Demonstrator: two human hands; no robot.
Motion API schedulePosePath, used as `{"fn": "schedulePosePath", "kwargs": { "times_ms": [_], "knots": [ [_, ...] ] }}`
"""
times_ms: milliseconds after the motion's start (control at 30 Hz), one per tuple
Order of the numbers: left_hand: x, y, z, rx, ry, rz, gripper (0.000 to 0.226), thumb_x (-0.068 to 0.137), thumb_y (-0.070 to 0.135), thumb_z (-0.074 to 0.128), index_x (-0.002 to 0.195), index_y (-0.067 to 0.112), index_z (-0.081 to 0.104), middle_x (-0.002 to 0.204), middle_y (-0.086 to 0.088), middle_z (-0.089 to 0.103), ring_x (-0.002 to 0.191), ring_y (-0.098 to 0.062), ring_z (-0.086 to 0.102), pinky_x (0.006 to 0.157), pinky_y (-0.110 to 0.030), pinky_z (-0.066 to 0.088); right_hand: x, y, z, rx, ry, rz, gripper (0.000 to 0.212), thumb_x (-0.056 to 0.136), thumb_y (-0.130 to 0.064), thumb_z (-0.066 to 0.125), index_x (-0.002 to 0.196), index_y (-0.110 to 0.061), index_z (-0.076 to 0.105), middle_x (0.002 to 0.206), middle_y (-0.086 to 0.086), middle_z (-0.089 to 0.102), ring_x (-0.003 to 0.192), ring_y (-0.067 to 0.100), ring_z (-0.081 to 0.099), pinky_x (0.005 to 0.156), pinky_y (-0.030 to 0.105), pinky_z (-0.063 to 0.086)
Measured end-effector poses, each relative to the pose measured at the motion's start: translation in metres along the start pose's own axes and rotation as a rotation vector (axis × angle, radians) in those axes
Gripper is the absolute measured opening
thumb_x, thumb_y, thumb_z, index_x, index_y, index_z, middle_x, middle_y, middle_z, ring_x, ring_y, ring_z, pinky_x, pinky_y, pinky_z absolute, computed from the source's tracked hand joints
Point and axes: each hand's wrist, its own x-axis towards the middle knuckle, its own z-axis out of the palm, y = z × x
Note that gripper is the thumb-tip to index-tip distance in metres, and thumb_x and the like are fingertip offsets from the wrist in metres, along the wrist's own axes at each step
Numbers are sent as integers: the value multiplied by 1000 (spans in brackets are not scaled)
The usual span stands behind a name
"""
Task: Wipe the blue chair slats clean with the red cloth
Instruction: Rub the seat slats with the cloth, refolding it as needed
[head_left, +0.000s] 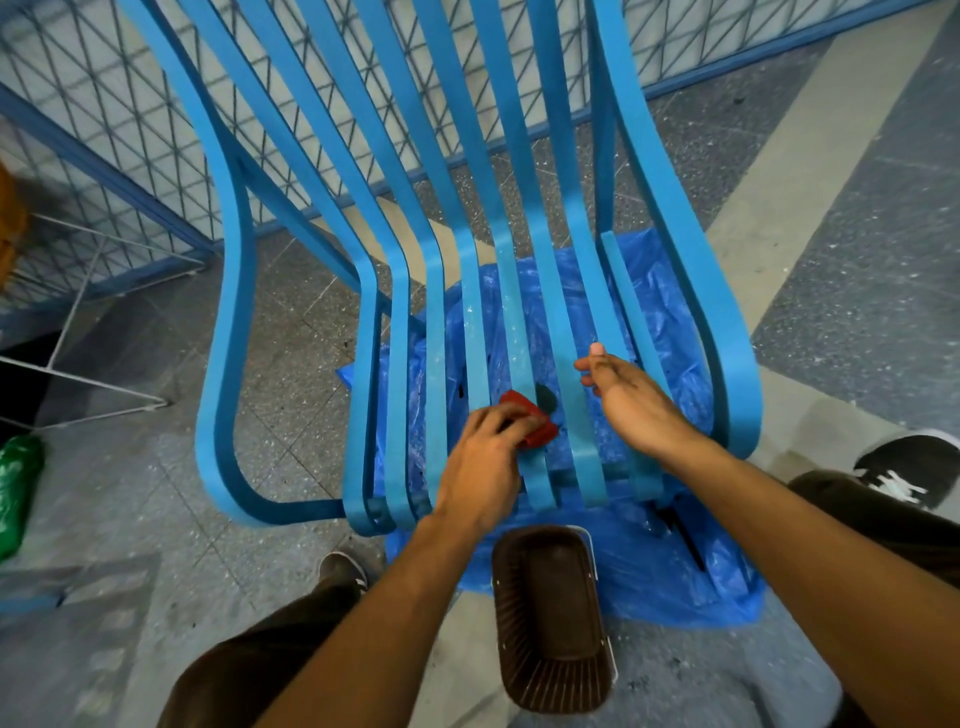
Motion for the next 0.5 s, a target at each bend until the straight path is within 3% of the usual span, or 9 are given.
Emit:
{"fn": "schedulePosePath", "kwargs": {
  "times_ms": [167, 267, 367, 500],
  "knots": [
    [-25, -10, 2, 78, -45, 87, 59, 71, -2, 62, 124, 25, 65, 131, 3, 58, 122, -25, 48, 97, -37, 51, 1, 1, -1, 25, -32, -22, 63, 94, -74, 24, 128, -35, 59, 135, -8, 60, 129, 15, 53, 114, 49, 36],
    [-35, -23, -7, 83, -96, 100, 60, 72, -7, 60, 122, 25, 66, 133, 7, 56, 126, -21, 47, 100, -36, 50, 2, 1, 0, 21, -40, -51, 48, 92, -66, 46, 126, -36, 61, 133, -13, 61, 125, 11, 55, 113, 45, 39],
    [-35, -15, -17, -119, -96, -62, 61, 75, -12, 56, 123, 25, 65, 134, 8, 55, 124, -15, 50, 106, -29, 45, 3, -2, 3, 48, -100, -105, 32, 91, -44, 66, 121, -38, 61, 119, -11, 66, 114, 8, 62, 103, 36, 46],
    [-34, 7, -26, -662, 142, -445, 42, 89, 0, 64, 119, 27, 55, 114, 8, 66, 104, -8, 64, 96, -28, 52, -2, -8, 13, 72, -291, -159, 51, 88, -18, 75, 134, -28, 55, 127, -1, 61, 115, 12, 62, 100, 31, 50]
  ]
}}
